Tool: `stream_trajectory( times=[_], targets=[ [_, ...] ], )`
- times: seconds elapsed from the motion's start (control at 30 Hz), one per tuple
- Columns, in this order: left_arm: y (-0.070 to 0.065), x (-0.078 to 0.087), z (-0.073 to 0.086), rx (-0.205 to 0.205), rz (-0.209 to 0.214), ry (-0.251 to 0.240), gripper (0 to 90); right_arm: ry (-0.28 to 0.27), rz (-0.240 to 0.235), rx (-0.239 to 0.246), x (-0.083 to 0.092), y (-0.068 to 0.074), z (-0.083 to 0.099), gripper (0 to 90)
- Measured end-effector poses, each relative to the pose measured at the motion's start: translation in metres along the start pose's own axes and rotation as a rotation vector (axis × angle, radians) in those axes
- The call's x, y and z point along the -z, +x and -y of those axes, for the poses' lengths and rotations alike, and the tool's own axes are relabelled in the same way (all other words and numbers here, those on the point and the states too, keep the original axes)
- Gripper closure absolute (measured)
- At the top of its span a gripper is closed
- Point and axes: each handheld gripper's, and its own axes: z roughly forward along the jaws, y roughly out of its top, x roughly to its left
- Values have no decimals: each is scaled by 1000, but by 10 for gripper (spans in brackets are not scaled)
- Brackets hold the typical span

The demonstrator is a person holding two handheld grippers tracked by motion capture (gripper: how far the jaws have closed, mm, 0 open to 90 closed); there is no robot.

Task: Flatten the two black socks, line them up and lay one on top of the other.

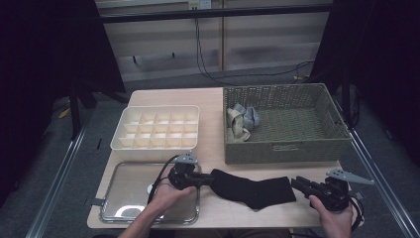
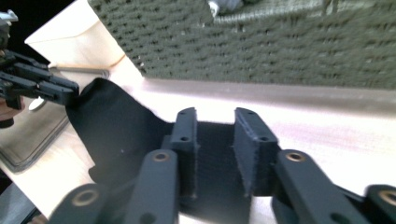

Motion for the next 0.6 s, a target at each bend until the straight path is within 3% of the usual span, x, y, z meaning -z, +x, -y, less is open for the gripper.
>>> stream_trajectory(
  times=[0.27, 0.4, 0.53, 0.6],
  targets=[
    [2, -1, -2, 7, -15, -9, 720, 104, 23, -10, -20, -10, 4, 639],
    [3, -5, -1, -1, -10, 26, 716, 172, 50, 25, -28, -9, 7, 653],
    [4, -9, 0, -2, -8, 50, 780, 227, 61, 51, -34, -6, 8, 683],
    [3, -10, 0, -1, -1, 56, 839, 221, 70, 44, -33, -6, 7, 757]
  ],
)
